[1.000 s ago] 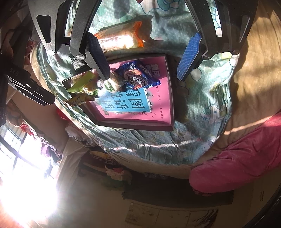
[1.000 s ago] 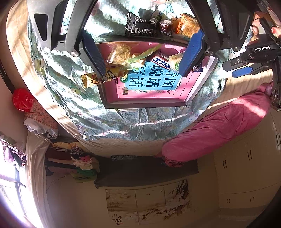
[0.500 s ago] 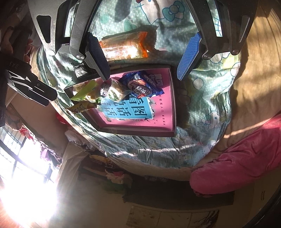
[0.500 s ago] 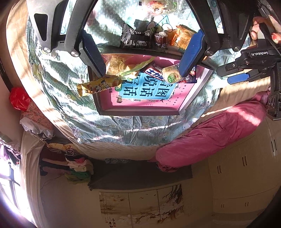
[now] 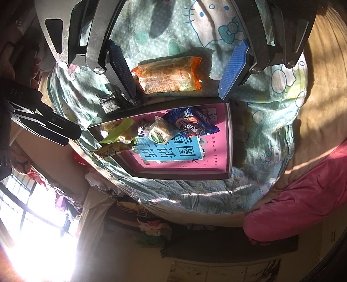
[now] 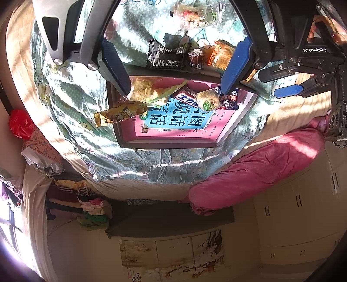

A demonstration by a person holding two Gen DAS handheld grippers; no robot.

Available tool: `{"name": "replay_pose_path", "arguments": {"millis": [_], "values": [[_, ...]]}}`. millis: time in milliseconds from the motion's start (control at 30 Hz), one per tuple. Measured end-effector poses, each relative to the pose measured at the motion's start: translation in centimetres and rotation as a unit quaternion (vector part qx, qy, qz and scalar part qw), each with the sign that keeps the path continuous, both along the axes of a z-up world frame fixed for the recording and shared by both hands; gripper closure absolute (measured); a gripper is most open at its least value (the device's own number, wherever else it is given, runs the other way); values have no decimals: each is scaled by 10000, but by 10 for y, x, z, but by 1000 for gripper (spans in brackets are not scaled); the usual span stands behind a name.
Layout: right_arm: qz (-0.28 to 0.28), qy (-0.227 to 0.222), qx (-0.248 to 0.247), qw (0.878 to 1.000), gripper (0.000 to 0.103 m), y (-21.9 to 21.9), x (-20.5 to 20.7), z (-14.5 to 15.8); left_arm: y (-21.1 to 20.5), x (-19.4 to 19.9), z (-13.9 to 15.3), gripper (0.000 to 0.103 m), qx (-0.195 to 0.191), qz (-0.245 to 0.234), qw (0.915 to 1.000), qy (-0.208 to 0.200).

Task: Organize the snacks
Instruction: 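Withdraw both open grippers from the tray toward the loose snacks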

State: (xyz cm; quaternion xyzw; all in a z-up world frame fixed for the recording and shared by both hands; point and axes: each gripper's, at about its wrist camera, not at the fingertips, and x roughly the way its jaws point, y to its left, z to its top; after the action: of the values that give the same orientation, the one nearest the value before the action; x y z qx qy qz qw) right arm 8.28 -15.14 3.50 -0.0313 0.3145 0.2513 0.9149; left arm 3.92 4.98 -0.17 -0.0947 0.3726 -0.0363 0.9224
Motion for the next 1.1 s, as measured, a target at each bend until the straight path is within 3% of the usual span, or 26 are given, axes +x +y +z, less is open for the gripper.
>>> {"name": "replay_pose_path", "arguments": {"millis": [333, 1100], "values": [[105, 169, 17, 9998, 18, -4, -1, -5, -34, -9, -10, 23, 63, -474, 9986, 246], [-102, 914, -146, 9957, 18, -27, 8, -55, -61, 8, -21, 23, 208, -785, 9959, 392]]}}
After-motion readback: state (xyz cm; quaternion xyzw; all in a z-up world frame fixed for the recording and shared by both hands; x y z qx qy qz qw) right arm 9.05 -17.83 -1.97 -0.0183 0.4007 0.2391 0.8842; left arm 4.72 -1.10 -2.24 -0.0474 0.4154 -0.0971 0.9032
